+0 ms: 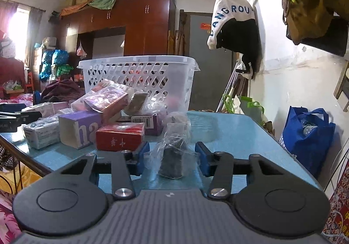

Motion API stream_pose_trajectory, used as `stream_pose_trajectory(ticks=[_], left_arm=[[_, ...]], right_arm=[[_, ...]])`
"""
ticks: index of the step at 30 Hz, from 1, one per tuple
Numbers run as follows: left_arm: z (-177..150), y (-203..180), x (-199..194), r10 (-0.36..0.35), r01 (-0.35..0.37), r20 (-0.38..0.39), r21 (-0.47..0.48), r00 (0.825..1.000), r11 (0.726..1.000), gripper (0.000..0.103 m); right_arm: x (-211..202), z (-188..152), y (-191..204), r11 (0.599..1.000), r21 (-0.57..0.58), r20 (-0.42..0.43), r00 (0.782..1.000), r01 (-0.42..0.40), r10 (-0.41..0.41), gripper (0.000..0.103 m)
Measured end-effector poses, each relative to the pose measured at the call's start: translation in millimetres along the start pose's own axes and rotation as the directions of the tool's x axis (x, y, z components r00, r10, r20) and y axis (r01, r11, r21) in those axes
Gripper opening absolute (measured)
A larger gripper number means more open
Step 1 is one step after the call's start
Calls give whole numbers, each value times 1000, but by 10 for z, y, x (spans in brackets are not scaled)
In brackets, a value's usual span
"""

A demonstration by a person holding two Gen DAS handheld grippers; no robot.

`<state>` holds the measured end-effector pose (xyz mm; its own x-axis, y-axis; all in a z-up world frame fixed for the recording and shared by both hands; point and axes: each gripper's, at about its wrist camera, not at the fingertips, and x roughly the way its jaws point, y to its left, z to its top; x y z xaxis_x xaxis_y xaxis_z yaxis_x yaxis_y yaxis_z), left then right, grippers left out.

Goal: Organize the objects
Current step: 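Grasp a purple box with the left gripper while the right grasps a clear bag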

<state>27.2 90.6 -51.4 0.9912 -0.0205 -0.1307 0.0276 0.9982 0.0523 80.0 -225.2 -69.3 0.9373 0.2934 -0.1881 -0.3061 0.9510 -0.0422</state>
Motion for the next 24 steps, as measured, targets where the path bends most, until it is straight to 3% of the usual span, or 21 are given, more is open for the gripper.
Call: stream_pose_trajectory(ticks=[2,4,16,24], left_arm=[[7,12,9,-6,6,-8,-5,1000,1000,55],[12,27,20,-23,23,-20,-11,1000,1000,46],[-3,-26,85,-54,54,-61,3,997,999,45],[28,-44,13,-49,49,-20,2,999,999,42]], right_arm=[[5,2,1,1000,-2,-2,1000,-5,5,49],[6,6,2,1000,0,-4,1000,-11,11,49],[13,4,-49,1000,8,-19,999,-28,28,47],[-33,48,-82,1000,-5,2,1000,-19,19,42]])
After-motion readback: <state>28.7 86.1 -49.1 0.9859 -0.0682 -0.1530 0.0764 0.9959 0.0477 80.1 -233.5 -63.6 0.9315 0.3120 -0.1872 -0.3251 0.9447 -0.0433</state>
